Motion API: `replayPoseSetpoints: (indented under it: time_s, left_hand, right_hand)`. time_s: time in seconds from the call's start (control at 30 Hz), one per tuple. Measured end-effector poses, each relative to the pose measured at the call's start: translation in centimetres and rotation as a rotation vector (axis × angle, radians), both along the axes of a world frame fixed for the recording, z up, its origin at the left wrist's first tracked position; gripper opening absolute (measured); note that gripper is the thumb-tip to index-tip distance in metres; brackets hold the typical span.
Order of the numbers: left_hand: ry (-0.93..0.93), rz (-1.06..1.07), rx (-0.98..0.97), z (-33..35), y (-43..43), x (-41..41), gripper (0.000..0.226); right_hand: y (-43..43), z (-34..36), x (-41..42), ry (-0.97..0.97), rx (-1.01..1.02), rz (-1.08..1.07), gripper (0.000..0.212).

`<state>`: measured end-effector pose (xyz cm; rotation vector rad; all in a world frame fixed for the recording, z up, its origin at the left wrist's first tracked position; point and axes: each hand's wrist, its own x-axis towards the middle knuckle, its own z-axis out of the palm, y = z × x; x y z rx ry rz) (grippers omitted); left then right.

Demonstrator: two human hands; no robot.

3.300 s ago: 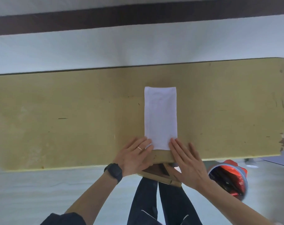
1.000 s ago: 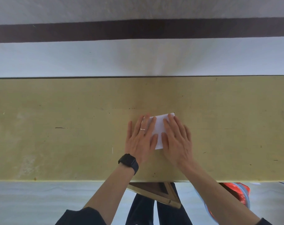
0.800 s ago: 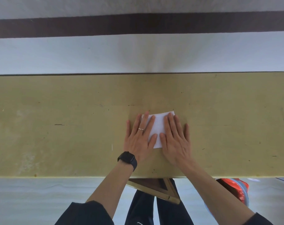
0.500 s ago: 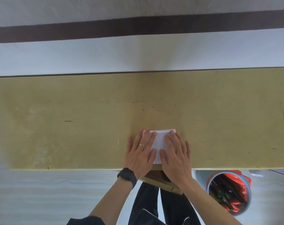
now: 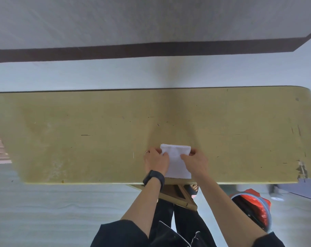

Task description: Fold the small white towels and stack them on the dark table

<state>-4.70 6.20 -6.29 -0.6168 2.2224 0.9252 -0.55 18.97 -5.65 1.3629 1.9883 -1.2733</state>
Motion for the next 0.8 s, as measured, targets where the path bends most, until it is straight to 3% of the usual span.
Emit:
replayPoseSetpoints:
  time_s: [0.13, 0.2, 0.33, 0.47, 0.67, 0.8]
  left_hand:
    - [0.074, 0.154, 0.265, 2.1, -1.0, 0.2, 0.033]
    - [0.168, 0.085, 0.330, 3.8, -1.9, 0.3, 0.043]
    - [0.467, -0.247, 0.294, 8.2, -3.8, 0.0, 0.021]
    - [0.673, -0.326, 0.312, 15.0, -4.9, -0.9, 0.019]
    - [0.931, -0.313, 0.320, 26.2, -6.8, -0.6, 0.023]
    - [0.996, -0.241, 0.351, 32.8, -9.1, 2.2, 0.027]
  right_hand:
    - [0.5, 1.6, 1.2, 0.171, -0.024, -0.002, 0.011]
    - [0.8, 3.2, 2.0, 0.274, 0.000, 0.043, 0.008]
    - [1.7, 7.7, 3.1, 0.454, 0.161, 0.339, 0.029]
    - [2.2, 14.1, 2.6, 0.661, 0.385, 0.561, 0.034]
    - [1.2, 24.6, 1.6, 0.954, 0.549, 0.604, 0.035]
    - [-0.3, 30.5, 2.2, 1.186, 0.478, 0.553, 0.027]
